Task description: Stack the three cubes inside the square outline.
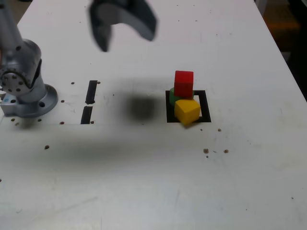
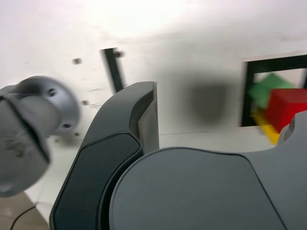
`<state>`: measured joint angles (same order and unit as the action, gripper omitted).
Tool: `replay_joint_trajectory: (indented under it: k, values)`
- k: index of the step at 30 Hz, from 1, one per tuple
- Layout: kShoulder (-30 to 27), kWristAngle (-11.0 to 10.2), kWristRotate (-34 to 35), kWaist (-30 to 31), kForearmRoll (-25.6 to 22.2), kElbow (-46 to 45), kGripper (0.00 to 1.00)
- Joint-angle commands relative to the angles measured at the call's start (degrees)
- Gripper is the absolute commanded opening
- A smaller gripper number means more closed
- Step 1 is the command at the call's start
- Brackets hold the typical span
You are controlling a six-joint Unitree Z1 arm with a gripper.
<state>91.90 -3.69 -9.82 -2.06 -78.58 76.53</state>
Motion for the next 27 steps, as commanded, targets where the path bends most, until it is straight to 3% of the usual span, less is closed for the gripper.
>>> replay_joint_trajectory:
  k: [1,6,12,27]
  values:
    - [2.7,-0.3,-0.1,0.8,-0.2,10.0,0.97]
    - [9.0,-0.4,-0.1,2.2,-0.2,15.0,0.96]
    - [12.8,-0.2,-0.4,2.4,-0.3,14.6,0.93]
    - [20.6,2.1,-0.9,3.5,1.1,12.5,0.73]
